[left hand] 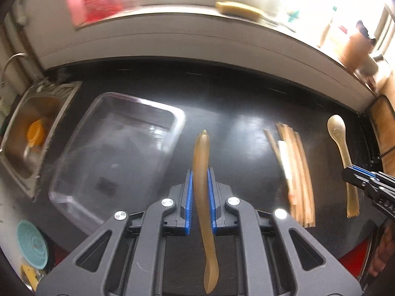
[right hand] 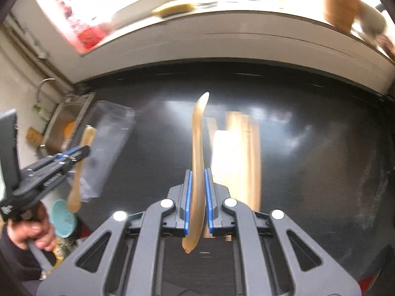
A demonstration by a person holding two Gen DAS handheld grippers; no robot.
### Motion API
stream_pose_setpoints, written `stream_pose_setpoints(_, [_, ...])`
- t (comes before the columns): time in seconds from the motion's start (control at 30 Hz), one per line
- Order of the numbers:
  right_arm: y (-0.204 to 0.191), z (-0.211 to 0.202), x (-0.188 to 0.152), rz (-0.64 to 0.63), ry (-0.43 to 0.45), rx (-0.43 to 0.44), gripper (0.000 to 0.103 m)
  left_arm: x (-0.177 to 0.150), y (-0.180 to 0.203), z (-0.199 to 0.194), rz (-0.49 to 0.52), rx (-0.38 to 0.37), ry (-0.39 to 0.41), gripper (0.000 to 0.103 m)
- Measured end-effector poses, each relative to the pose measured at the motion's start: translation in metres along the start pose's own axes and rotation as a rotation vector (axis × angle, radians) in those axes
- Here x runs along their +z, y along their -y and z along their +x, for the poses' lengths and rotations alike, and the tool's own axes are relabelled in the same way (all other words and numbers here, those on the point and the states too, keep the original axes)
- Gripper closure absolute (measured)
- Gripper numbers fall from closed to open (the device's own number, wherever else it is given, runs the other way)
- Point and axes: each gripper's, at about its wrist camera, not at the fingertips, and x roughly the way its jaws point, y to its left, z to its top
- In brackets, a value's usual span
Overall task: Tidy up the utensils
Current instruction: 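Carry the spoons into the clear container and open both tools to release them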
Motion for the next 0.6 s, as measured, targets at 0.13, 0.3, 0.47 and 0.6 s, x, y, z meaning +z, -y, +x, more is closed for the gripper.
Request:
stream_pose_setpoints(0.13, [-0.063, 0.012, 0.013, -0.055, -0.003, 0.078, 0.092, 0.002, -0.053, -0.014, -0.050, 0.036, 0.010, 0.092])
stream_pose_setpoints(0.3, [-0.136, 0.043, 0.033, -0.102, -0.034, 0.159, 0.092, 0.002, -0.118, -0.022, -0.111, 0.069, 0.031, 0.092])
stream_pose_setpoints(0.47, [-0.173, 0.070, 0.045, -0.096, -0.058, 0.196, 0.092, 0.005, -0.158, -0.013, -0.143, 0.058, 0.032, 0.092])
stream_pose_setpoints(0.6, [-0.191, 0.093, 0.053, -0.081, -0.085, 0.185, 0.092, 0.009, -0.173, 0.005, -0.147, 0.020, 0.010, 0.092])
